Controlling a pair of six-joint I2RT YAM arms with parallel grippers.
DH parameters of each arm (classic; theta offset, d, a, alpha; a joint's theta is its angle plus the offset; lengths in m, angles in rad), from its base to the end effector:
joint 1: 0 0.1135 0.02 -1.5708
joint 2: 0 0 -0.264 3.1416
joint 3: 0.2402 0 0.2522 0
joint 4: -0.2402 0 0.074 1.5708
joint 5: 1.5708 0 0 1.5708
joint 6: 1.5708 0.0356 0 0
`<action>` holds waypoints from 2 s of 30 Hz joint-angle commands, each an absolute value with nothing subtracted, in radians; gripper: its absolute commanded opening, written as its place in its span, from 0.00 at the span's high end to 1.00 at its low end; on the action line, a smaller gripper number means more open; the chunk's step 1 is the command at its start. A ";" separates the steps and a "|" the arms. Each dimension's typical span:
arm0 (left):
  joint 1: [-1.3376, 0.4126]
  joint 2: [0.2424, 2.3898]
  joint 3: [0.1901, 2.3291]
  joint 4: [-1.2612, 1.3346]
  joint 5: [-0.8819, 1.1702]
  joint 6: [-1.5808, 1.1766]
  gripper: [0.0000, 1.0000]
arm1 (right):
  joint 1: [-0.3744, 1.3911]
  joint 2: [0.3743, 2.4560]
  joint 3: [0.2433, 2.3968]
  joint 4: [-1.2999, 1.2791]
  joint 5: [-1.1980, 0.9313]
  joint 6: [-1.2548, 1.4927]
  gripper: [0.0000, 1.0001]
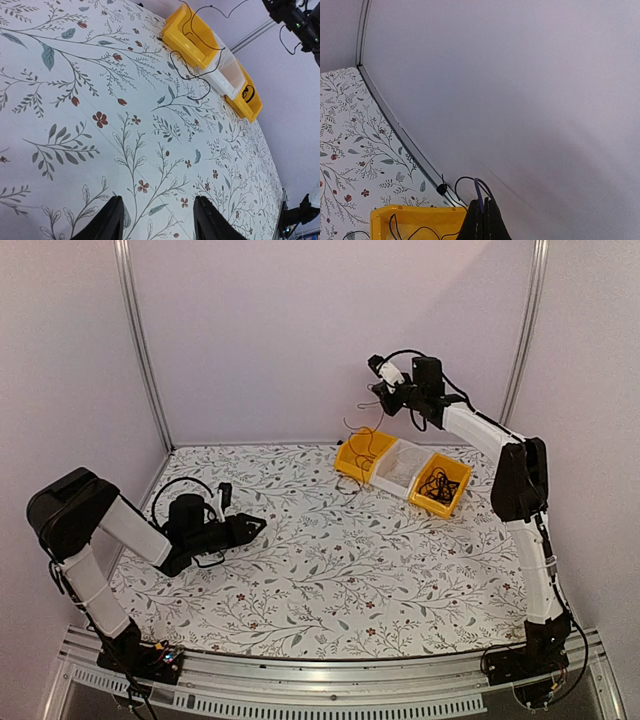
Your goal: Untangle the cables
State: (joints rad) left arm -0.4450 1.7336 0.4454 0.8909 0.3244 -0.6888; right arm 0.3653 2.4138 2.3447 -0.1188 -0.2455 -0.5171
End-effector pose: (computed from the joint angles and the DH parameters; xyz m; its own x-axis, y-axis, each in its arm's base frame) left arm 0.2551 -0.1342 0.1138 -0.6976 -0.3348 -0.6335 0.2978 0.6687 -0.6813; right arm 0.5314 0.2125 0.3118 0.1299 -0.4637 -0.8764 -0.5813 0.6804 -0.4462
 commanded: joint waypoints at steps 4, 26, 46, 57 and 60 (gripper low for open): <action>-0.449 1.710 0.427 0.878 0.315 -0.695 0.53 | 0.359 2.522 2.309 -0.092 -0.238 -0.541 0.98; -0.449 1.737 0.426 0.909 0.328 -0.706 0.53 | 0.385 2.333 2.089 -0.321 -0.356 -0.599 0.42; -0.449 1.644 0.366 0.896 0.316 -0.703 0.53 | 0.574 2.423 2.049 -0.432 -0.118 -0.932 0.47; -0.449 1.651 0.360 0.902 0.316 -0.705 0.53 | 0.578 2.499 2.052 -0.407 -0.058 -0.975 0.68; -0.449 1.658 0.361 0.906 0.319 -0.708 0.53 | 0.580 2.505 2.066 -0.387 -0.061 -0.964 0.81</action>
State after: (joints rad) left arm -0.4450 1.6478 0.3656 0.8925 0.3206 -0.7082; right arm 0.5797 2.4832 2.0243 -0.4198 -0.0792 -0.9680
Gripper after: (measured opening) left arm 0.469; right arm 0.263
